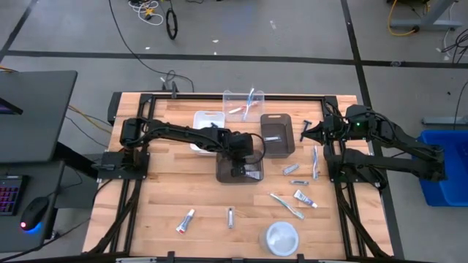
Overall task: Pick & Place Travel size toiletries
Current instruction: Put the white toothpaste into the bottom black bin
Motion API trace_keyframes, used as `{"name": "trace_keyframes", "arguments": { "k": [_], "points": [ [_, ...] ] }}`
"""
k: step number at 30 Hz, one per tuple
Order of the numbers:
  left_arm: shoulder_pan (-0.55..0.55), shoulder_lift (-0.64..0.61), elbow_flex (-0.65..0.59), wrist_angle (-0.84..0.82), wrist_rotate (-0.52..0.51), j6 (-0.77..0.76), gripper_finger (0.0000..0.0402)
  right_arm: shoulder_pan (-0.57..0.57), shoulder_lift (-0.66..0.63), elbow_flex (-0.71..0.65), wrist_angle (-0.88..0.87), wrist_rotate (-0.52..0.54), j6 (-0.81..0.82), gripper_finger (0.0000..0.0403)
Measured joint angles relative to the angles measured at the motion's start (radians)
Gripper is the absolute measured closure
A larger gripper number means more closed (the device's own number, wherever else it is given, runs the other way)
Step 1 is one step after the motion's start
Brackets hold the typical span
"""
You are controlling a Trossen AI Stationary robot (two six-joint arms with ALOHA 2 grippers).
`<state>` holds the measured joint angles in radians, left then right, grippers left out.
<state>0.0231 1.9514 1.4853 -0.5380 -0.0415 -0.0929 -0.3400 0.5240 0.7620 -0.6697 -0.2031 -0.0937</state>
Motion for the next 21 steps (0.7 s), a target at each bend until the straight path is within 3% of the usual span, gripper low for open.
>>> {"name": "trace_keyframes", "arguments": {
  "k": [10,21],
  "points": [
    [0.000,0.000,0.000,-0.002,0.000,0.023,0.0187,0.000,0.000,0.000,0.000,0.000,0.000,0.0389],
    [-0.009,-0.054,0.013,-0.129,0.033,0.029,0.0195,0.000,0.000,0.000,0.000,0.000,0.000,0.0389]
  ]
}}
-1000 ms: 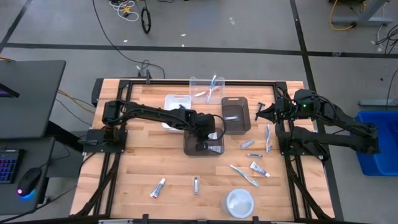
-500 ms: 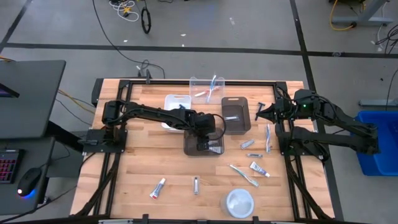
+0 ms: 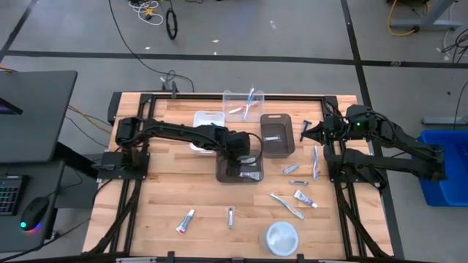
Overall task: Pick & Place Travel size toiletries
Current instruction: Put the white toothpaste into the bottom black bin
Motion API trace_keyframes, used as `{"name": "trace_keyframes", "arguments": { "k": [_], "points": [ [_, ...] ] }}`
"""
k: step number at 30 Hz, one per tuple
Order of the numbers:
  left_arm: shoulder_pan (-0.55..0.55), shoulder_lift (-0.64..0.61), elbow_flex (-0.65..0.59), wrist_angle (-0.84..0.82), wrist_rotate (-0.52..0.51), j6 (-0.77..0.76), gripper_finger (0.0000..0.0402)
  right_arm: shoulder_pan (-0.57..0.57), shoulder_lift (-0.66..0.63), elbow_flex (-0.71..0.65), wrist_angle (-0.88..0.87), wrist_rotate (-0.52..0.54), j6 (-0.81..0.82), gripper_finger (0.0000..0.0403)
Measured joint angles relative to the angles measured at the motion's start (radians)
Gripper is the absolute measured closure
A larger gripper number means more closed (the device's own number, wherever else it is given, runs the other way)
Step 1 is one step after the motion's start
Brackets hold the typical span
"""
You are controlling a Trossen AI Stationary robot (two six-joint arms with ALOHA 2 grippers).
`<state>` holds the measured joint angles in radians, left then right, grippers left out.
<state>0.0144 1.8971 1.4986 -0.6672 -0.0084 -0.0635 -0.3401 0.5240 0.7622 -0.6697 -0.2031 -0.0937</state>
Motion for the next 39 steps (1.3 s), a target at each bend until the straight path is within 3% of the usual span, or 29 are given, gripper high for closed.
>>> {"name": "trace_keyframes", "arguments": {
  "k": [17,39],
  "points": [
    [-0.086,-0.230,0.000,-0.198,0.002,0.033,0.0200,0.000,0.000,0.000,0.000,0.000,0.000,0.0389],
    [-0.282,-0.278,-0.024,-0.386,-0.004,-0.033,0.0200,0.000,0.000,0.000,0.000,0.000,0.000,0.0389]
  ]
}}
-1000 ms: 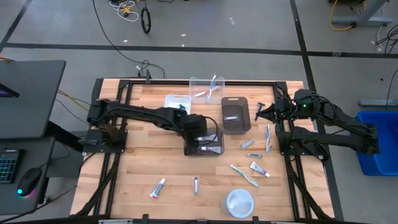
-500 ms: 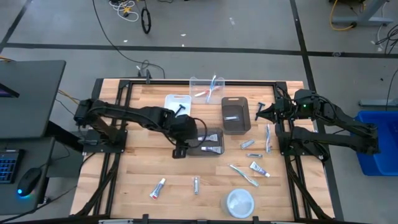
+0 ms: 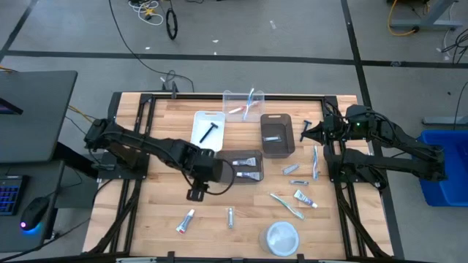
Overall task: Pick & Place Travel size toiletries
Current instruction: Put the white toothpaste into the bottom black bin
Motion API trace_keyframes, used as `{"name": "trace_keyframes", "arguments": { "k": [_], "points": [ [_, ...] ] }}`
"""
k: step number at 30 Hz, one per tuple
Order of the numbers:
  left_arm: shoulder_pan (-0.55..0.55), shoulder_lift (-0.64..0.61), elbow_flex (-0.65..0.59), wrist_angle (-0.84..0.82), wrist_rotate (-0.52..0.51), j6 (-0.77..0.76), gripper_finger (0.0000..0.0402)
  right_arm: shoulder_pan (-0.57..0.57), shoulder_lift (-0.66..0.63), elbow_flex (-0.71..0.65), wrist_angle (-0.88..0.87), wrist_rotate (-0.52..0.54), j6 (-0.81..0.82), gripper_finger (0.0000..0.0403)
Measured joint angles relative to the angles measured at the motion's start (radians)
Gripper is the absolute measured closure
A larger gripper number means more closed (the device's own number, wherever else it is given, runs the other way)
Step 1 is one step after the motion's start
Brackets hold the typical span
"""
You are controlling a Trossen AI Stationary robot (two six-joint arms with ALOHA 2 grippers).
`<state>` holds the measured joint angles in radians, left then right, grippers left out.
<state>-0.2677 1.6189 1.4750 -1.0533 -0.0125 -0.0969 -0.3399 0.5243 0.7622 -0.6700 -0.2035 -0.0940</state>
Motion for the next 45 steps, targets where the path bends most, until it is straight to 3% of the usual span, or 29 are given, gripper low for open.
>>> {"name": "trace_keyframes", "arguments": {
  "k": [15,23,31,37,45],
  "points": [
    [-0.126,-0.079,-0.295,0.195,0.032,-0.272,0.0200,0.000,0.000,0.000,0.000,0.000,0.000,0.0389],
    [-0.220,-0.083,-0.456,0.349,0.034,-0.517,0.0200,0.000,0.000,0.000,0.000,0.000,0.000,0.0389],
    [-0.288,-0.084,-0.508,0.346,0.032,-0.867,0.0200,0.000,0.000,0.000,0.000,0.000,0.000,0.0389],
    [-0.337,-0.032,-0.505,0.351,0.033,-1.244,0.0200,0.000,0.000,0.000,0.000,0.000,0.000,0.0389],
    [-0.368,0.004,-0.504,0.364,0.066,-1.442,0.0173,0.000,0.000,0.000,0.000,0.000,0.000,0.0389]
  ]
}}
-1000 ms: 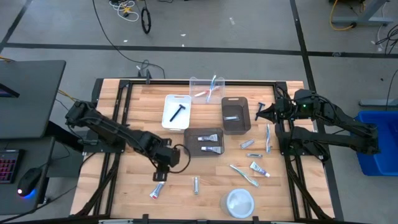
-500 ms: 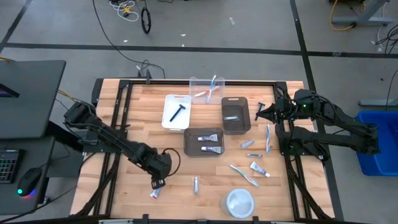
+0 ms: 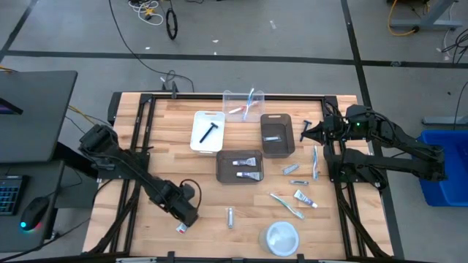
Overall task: Pick & Place Travel size toiletries
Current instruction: Put the white toothpaste into the bottom black bin
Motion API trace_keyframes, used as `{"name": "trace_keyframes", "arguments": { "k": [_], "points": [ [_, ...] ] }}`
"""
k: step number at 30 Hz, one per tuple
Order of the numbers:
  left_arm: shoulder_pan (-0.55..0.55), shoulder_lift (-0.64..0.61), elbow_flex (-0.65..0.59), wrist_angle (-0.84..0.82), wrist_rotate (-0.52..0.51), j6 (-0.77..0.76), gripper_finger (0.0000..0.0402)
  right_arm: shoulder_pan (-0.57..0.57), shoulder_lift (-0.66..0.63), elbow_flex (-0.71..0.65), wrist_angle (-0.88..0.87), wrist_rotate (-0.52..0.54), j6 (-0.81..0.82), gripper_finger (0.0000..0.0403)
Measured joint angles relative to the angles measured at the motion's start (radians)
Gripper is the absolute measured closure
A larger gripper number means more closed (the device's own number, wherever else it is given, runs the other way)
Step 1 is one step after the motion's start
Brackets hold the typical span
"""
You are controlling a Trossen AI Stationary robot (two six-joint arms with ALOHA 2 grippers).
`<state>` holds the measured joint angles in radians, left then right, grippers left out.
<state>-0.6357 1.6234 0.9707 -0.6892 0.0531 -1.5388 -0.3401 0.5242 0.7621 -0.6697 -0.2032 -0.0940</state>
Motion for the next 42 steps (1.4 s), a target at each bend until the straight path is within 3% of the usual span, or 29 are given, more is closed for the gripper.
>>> {"name": "trace_keyframes", "arguments": {
  "k": [10,18,42],
  "points": [
    [0.000,0.000,0.052,-0.019,-0.075,-0.063,0.0122,0.000,0.000,0.000,0.000,0.000,0.000,0.0389],
    [-0.004,0.070,0.116,-0.112,-0.077,-0.100,0.0120,0.000,0.000,0.000,0.000,0.000,0.000,0.0389],
    [-0.004,0.306,0.262,-0.112,-0.034,-0.109,0.0120,0.000,0.000,0.000,0.000,0.000,0.000,0.0389]
  ]
}}
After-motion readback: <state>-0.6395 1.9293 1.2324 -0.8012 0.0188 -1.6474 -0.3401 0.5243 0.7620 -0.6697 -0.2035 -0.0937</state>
